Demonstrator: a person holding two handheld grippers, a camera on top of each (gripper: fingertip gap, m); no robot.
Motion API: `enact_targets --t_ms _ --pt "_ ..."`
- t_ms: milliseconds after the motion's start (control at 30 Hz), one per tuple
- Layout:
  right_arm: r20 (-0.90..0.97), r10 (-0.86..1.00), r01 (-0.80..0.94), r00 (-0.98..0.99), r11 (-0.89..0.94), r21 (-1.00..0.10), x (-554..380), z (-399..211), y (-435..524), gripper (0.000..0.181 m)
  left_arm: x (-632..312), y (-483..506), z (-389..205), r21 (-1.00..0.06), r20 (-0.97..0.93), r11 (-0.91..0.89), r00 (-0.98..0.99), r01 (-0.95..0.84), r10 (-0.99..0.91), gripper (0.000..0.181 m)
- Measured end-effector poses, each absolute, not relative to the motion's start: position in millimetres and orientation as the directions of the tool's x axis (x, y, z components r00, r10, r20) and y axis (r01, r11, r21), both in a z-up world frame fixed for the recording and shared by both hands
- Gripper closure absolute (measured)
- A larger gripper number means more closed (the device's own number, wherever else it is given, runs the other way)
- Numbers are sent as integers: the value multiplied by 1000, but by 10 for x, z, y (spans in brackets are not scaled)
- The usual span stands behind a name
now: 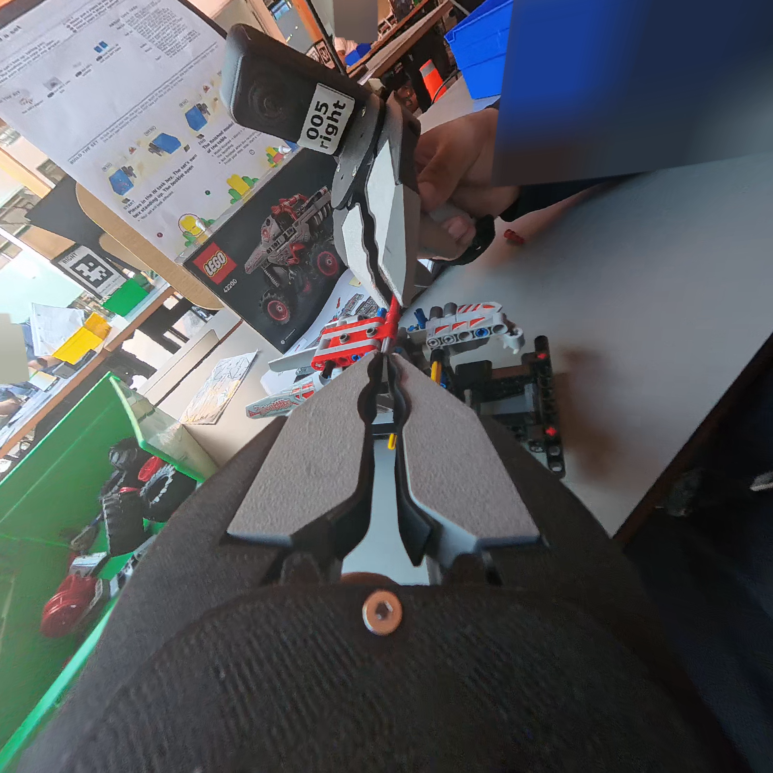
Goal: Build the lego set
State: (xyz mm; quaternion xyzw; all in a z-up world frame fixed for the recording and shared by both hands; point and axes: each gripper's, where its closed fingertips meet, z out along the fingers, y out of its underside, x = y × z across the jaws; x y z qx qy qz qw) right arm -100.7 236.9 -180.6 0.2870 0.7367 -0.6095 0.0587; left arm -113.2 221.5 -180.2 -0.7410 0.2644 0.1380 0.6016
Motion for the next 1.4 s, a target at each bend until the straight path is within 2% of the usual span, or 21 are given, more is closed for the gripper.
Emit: enact_targets --t_ms 167,867,967,1133,1400 --pt "-443 350 501 -825 92 -861 -995 -1805 2388 180 -1115 2237 -1808 -775 -580 -135 781 -617 -233 181" --pt "-427 355 494 -831 120 -861 -972 -1822 2400 180 -1110 2278 -1813 -772 -581 -135 776 -621 -246 181" --pt "-481 317 526 -817 70 -848 -966 -1816 2416 180 -1098 2290 -1804 -786 -565 -128 786 -605 -251 181" --pt "-543 266 561 -796 -10 -827 -953 -1804 2471 180 -1118 2306 -1778 -739 -631 -131 746 -661 -212 181" --pt "-597 212 599 -773 -62 -798 -924 -1798 2512 180 -1074 2287 -1804 -792 -560 -128 793 -598 -239 181"
